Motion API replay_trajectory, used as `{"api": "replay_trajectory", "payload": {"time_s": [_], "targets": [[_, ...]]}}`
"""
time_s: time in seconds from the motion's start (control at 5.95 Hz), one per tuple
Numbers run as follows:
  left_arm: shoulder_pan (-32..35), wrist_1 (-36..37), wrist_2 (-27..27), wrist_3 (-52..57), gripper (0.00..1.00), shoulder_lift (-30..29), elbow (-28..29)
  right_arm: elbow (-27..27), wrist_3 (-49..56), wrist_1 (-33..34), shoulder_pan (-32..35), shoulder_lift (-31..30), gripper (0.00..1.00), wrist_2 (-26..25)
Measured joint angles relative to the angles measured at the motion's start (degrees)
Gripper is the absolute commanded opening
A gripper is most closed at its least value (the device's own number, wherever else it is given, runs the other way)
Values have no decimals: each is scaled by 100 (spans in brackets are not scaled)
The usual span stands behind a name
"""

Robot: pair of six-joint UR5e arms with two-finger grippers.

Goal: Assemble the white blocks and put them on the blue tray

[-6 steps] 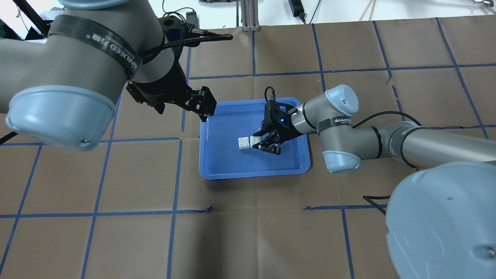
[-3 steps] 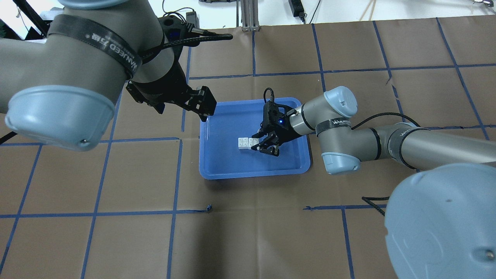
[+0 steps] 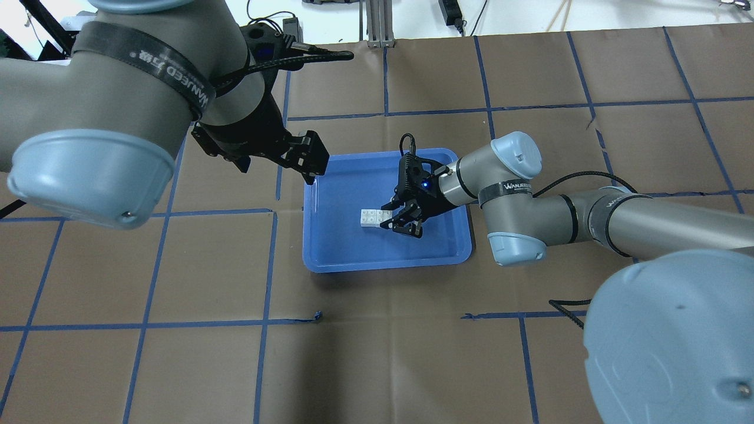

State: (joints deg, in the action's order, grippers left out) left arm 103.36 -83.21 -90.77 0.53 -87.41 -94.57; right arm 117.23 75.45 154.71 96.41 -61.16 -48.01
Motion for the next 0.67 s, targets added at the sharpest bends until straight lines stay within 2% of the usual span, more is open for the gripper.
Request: {"api": "replay_trajectory", "payload": {"time_s": [0.67], "targets": [[6, 9, -2, 0, 99, 2, 0, -7, -219, 79, 7, 13, 20, -21]]}}
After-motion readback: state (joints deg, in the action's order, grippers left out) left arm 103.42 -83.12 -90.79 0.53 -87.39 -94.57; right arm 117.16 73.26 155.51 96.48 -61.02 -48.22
